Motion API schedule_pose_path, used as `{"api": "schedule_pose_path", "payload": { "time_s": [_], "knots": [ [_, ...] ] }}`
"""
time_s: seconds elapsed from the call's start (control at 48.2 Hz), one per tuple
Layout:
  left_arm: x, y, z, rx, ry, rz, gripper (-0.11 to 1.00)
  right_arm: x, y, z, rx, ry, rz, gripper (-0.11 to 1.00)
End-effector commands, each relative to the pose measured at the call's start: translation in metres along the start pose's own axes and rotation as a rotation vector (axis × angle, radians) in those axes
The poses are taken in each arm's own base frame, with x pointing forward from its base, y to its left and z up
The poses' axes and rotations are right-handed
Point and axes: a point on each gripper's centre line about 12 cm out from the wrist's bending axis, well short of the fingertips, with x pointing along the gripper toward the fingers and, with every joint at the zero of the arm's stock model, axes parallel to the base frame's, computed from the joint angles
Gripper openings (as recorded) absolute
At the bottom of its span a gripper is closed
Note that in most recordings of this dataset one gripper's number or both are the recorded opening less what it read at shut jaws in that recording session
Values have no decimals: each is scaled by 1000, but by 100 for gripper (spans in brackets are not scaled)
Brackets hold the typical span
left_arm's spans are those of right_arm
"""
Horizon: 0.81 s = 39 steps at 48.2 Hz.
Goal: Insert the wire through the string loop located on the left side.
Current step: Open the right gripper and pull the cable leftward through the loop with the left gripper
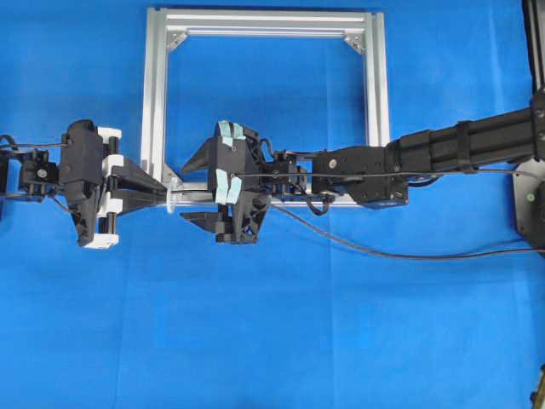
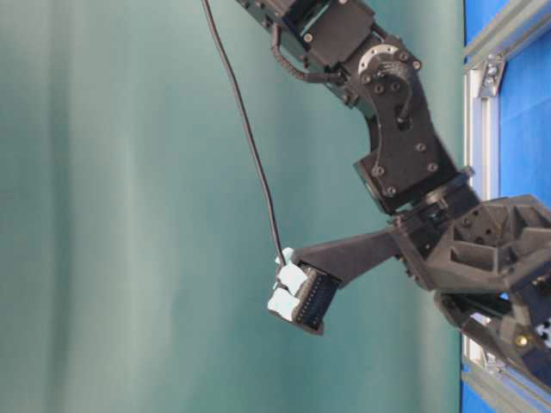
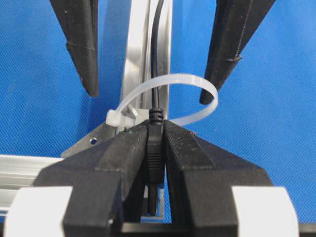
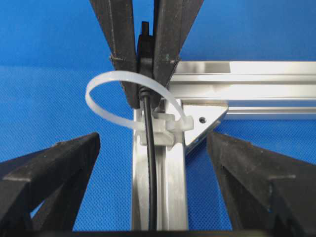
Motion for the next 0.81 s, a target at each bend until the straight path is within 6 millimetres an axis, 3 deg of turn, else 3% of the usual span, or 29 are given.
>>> {"api": "schedule_pose_path", "payload": {
  "time_s": [0.0,0.228,0.498,0.789],
  "knots": [
    [0,0,6,1,-23,-1,6,-4,1,14,7,-37,3,97],
    [-16,1,5,0,-18,0,6,-4,1,14,7,-34,3,96],
    [-50,2,1,-10,21,-8,6,-6,2,17,7,-43,4,96],
    [-88,0,13,-25,30,-29,6,-6,2,19,8,-46,5,96]
  ]
}}
